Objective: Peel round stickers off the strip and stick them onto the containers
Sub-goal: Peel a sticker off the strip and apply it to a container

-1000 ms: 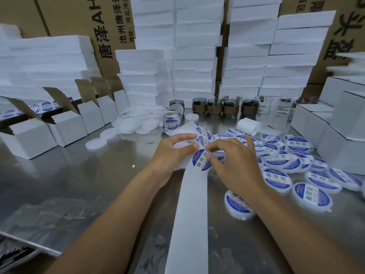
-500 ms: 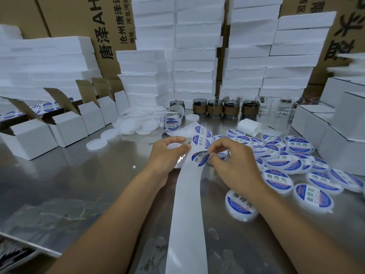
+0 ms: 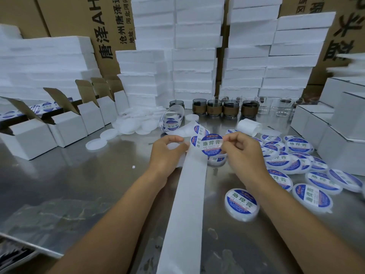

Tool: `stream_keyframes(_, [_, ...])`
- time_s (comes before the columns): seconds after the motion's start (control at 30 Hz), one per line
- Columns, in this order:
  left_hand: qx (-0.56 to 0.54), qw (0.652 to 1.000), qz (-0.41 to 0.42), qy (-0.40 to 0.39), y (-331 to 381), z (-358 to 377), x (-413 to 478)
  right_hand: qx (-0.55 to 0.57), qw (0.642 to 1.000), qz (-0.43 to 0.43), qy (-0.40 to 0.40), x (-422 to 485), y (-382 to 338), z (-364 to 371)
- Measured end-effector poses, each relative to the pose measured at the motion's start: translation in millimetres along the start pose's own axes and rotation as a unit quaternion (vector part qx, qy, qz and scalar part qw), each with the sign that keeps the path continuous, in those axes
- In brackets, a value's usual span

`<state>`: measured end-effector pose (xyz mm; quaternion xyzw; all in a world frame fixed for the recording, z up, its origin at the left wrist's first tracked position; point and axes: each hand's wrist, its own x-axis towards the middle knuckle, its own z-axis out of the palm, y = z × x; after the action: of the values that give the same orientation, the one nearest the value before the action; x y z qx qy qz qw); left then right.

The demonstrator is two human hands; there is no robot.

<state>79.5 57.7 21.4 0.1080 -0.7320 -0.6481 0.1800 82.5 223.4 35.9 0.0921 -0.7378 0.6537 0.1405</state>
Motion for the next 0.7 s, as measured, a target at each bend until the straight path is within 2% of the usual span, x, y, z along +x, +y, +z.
stream_keyframes(0.07, [-0.016,1.000,0.003,0.015,1,1,1,0.021,1.000,0.020,0.001,1,-2,-1])
stream_keyframes(0.23, [-0.148,0.988,0.005,0.037,14,-1,2,0.061,0.996,0.063,-0.007,2,-5,-1])
stream_keyframes(0.37, [-0.318,0.945,-0.044,-0.062,23,-5,-2,0.072,0.995,0.067,-0.016,1,-8,0])
stream_keyframes(0.5, [-0.315,0.932,-0.079,-0.161,22,-1,-8,0.083,0.994,0.048,-0.055,-4,-13,5])
stream_keyframes(0.7, [-0.295,0.926,-0.090,-0.219,20,4,-14,0.087,0.992,0.043,-0.079,-16,-13,14])
